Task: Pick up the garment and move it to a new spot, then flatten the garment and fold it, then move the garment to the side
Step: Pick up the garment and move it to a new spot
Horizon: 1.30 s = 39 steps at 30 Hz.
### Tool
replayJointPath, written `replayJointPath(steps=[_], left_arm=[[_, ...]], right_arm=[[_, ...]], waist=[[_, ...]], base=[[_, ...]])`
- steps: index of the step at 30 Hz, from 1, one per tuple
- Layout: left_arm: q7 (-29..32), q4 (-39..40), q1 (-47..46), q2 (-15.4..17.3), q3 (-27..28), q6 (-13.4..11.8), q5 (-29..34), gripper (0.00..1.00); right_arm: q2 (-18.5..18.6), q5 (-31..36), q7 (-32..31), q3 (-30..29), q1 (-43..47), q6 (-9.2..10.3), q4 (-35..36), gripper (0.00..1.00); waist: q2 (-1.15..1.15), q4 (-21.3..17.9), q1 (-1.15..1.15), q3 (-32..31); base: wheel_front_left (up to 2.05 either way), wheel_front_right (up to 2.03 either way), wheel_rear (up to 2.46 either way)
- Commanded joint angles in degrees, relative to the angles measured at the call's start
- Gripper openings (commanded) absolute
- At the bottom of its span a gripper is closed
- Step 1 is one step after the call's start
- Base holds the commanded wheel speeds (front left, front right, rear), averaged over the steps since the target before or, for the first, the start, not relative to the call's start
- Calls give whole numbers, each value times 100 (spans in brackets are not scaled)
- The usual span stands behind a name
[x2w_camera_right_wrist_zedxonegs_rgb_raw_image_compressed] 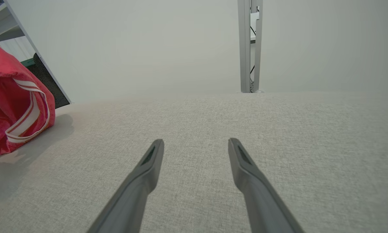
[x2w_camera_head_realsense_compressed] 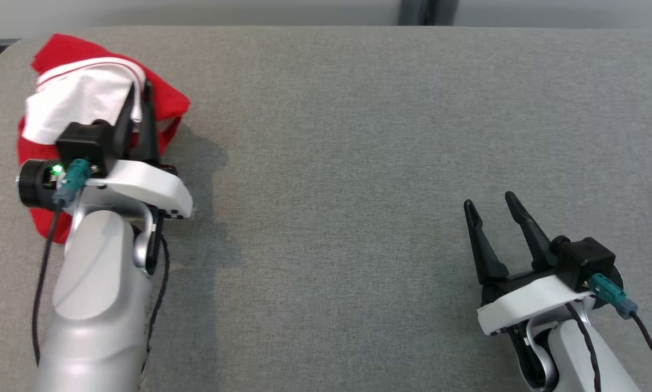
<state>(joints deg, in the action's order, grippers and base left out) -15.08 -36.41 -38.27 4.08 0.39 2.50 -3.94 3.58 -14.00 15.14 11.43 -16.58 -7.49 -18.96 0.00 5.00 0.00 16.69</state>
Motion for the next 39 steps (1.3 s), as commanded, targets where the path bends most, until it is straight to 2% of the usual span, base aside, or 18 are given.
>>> replayJointPath(steps=[1,5,8,12,16,17,18,23,28,32,34,39], left_arm=[[-11,48,48,-13,-152,55,65,0],[-11,110,98,-97,-869,193,-122,0],[-10,255,176,-115,-1801,223,-636,0],[-10,545,241,-97,-3059,-4,-1391,0],[-11,682,278,-97,-3995,-321,-1892,0],[-10,631,290,-96,-4178,-389,-1953,72],[-10,562,315,-97,-4308,-449,-2044,100],[-10,261,573,-99,-4230,-795,-2294,100],[-10,233,1096,-93,-3562,-996,-2111,100],[-10,548,1726,9,-2827,-1091,-1843,100],[-10,605,1908,20,-2647,-1104,-1783,100],[-10,1062,2668,63,-1880,-1062,-1378,100]], right_arm=[[-12,-42,-1,-20,71,0,-7,100],[-39,-89,-1,-27,137,0,-77,100],[-52,-134,-1,-18,154,0,-95,100],[-54,-284,-1,5,178,0,-89,100],[-53,-380,-1,-25,203,0,-104,100],[-54,-391,-1,-32,202,0,-110,100],[-56,-405,-1,-34,205,0,-116,100],[-55,-436,-1,-101,291,0,-131,100],[-56,-435,-1,-97,345,0,-126,100],[-51,-400,-1,-58,439,0,-160,100],[-51,-403,-1,-44,454,0,-168,100],[-50,-372,-2,79,619,0,-251,100]], waist=[[0,-223,0,-174],[0,-568,0,-295],[0,-841,0,-344],[0,-1142,0,-384],[0,-1329,0,-402],[0,-1353,0,-409],[0,-1367,0,-421],[0,-1335,0,-544],[0,-1172,0,-731],[0,-999,0,-952],[0,-954,0,-1007],[0,-756,0,-1299]], base=[[0,0,0],[0,0,0],[0,0,0],[0,0,0],[0,0,0],[0,0,0],[0,0,0],[0,0,0],[0,0,0],[0,0,0],[0,0,0],[0,0,0]])
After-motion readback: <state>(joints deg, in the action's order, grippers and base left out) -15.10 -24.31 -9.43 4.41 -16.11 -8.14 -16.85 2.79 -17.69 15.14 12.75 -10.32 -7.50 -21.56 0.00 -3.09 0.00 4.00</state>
